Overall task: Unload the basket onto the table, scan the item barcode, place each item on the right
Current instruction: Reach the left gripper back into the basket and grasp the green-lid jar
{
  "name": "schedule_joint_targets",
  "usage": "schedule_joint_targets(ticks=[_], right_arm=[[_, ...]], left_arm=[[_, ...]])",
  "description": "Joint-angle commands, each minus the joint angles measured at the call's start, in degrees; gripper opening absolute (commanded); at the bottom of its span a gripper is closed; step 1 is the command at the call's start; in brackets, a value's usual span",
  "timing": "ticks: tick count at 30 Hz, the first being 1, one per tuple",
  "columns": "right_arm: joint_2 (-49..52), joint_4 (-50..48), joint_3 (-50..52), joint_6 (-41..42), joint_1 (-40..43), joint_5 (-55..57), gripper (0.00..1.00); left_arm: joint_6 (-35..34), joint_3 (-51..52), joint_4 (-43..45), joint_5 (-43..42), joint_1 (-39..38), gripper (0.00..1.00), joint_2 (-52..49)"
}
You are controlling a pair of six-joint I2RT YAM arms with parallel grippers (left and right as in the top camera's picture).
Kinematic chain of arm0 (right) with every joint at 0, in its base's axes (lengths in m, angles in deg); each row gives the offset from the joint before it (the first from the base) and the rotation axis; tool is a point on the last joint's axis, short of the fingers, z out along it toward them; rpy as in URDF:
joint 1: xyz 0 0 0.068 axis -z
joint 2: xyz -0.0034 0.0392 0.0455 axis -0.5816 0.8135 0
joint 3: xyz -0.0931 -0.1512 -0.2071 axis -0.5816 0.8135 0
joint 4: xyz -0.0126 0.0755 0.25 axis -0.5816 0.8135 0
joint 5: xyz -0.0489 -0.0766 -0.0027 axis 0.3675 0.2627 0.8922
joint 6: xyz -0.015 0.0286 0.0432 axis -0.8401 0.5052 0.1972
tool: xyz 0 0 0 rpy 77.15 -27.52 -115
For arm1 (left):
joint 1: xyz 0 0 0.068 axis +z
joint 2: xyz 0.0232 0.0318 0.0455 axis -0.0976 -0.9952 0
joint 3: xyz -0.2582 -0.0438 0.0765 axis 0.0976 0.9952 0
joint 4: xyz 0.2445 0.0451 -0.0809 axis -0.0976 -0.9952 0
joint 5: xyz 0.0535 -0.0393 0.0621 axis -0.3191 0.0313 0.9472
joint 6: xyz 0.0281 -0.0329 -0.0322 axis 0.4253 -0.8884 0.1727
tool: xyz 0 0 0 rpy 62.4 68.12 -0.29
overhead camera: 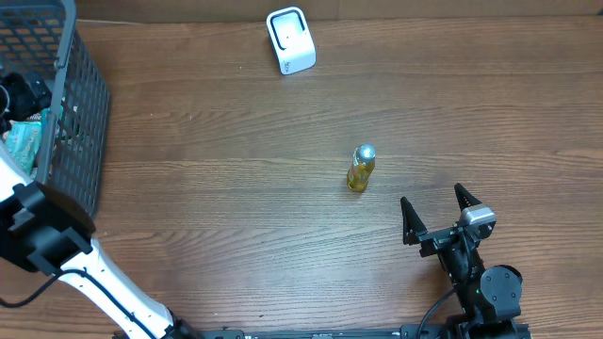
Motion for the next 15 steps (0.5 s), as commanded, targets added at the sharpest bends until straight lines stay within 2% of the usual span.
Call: schedule_joint_targets(ticks=[1,8,15], right_arm=[[-0.5,-0.2,0.6,-0.3,0.2,0.5,1.0],[-0.5,-0.2,0.6,-0.3,0.2,0.5,1.0],[-0.5,-0.2,0.6,-0.3,0.2,0.5,1.0]], left_arm=[[3.8,-0.1,-0.3,-3.1,0.2,0.99,-2.9],[7.7,-0.1,0.1,-4.5,0.2,1.0,-5.5],[8.0,0.0,-0.4,-4.5,0.2,1.0,-8.7]])
